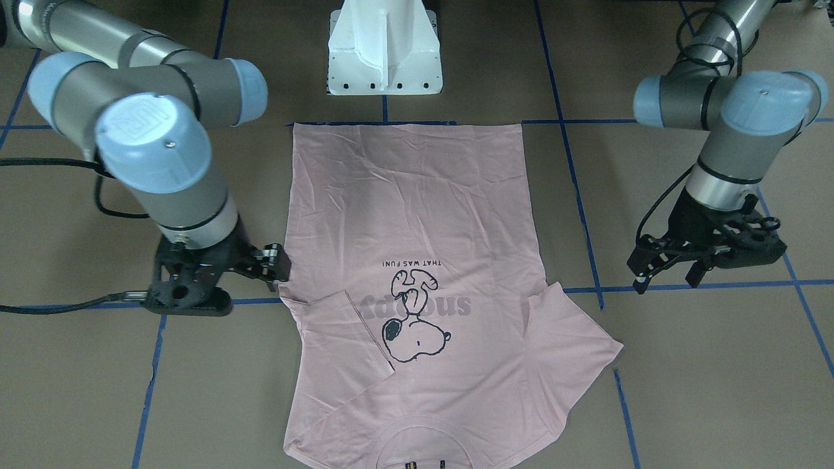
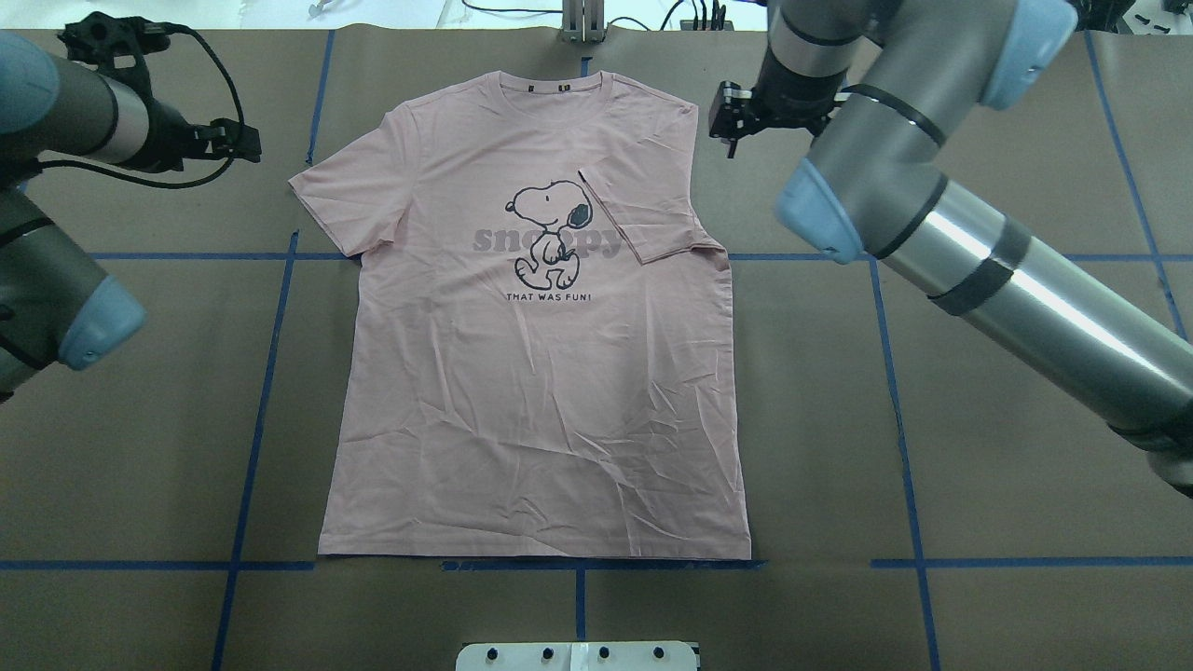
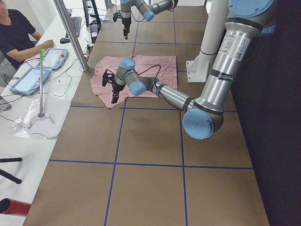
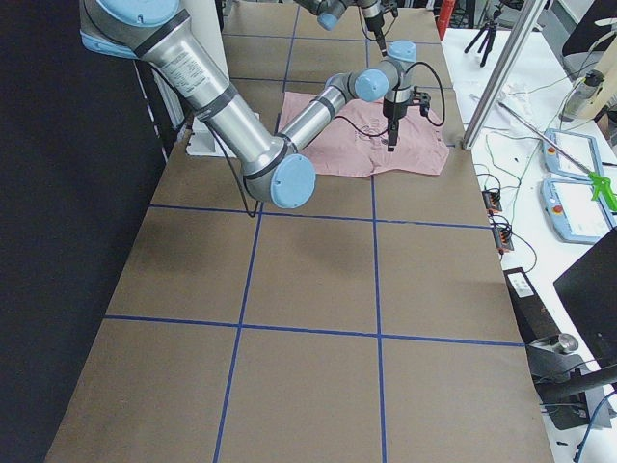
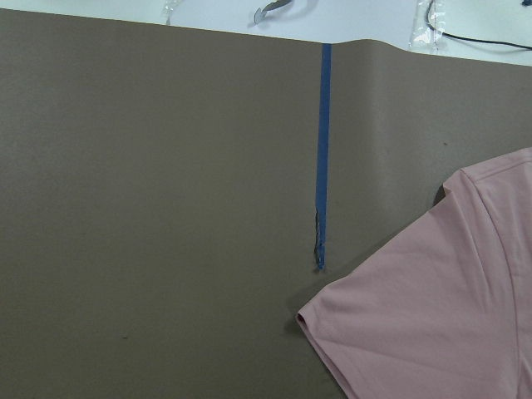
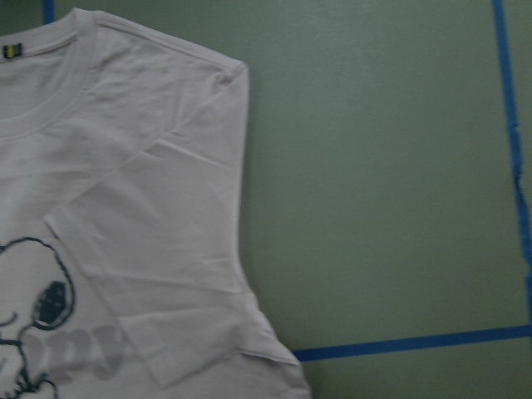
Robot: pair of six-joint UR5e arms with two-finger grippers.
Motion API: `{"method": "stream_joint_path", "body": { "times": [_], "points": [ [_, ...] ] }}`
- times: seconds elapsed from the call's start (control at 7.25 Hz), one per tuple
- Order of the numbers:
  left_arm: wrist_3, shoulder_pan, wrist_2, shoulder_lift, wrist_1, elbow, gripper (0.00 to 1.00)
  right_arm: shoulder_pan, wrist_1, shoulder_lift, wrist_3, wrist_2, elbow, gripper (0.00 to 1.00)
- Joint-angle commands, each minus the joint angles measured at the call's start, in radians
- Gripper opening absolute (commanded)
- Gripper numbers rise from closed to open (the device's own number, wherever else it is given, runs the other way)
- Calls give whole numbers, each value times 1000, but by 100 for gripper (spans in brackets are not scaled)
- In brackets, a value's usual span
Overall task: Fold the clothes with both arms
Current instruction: 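Raise the right gripper away while the left gripper moves to the other sleeve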
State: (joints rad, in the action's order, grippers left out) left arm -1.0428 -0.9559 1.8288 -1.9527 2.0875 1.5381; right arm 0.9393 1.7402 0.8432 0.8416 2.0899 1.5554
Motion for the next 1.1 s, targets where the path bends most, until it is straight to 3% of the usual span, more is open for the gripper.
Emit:
{"method": "stream_joint_path", "body": {
  "times": [0.0, 0.28, 0.97],
  "points": [
    [-8, 22, -69, -83, 233, -256, 100, 84, 3, 126, -136, 117, 86, 100],
    [-2, 54, -69, -136, 290, -361, 98, 70, -4, 122, -121, 118, 86, 100],
    [6, 82, -72, -140, 290, -383, 87, 69, -4, 123, -122, 117, 86, 100]
  ]
}}
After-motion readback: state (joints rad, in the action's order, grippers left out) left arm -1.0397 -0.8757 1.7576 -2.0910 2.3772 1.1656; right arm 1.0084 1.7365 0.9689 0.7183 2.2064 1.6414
